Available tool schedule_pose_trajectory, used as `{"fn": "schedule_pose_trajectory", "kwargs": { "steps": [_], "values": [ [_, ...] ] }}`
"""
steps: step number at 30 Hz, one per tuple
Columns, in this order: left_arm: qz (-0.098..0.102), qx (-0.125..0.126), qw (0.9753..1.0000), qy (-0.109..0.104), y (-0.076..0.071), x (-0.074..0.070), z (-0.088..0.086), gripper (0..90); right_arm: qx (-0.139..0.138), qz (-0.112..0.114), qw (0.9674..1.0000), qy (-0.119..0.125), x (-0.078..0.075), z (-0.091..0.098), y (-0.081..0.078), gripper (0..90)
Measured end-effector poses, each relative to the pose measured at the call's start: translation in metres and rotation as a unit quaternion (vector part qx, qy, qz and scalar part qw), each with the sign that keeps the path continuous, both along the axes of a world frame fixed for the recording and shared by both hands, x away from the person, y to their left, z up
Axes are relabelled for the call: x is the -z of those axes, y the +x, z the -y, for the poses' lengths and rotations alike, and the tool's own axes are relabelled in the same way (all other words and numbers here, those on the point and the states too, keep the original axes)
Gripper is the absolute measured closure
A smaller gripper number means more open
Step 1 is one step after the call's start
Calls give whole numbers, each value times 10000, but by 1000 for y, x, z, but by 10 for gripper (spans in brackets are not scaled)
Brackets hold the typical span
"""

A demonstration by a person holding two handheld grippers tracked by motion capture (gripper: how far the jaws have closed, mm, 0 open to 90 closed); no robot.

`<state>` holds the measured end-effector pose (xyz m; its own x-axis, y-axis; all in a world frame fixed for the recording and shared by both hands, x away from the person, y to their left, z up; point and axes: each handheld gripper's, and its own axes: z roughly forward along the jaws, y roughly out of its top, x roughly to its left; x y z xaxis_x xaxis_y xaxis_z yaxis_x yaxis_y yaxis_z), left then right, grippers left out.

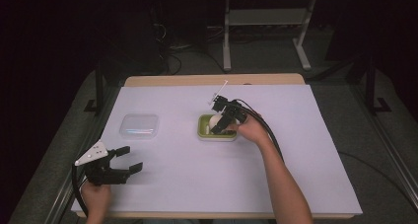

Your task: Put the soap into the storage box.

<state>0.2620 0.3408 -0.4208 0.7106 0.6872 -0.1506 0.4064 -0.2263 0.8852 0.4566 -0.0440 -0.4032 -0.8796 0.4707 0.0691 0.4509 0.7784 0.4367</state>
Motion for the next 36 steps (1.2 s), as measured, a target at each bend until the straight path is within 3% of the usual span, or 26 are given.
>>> {"fn": "schedule_pose_trajectory", "kwargs": {
  "steps": [24, 36],
  "values": [
    [9, 9, 10000, 9, 0, 0, 0, 145, 99, 91, 9998, -110, 2, -1, -2, 231],
    [10, 11, 10000, 26, 0, -1, 0, 145, 91, 171, 9998, -23, -1, 2, -5, 239]
  ]
}}
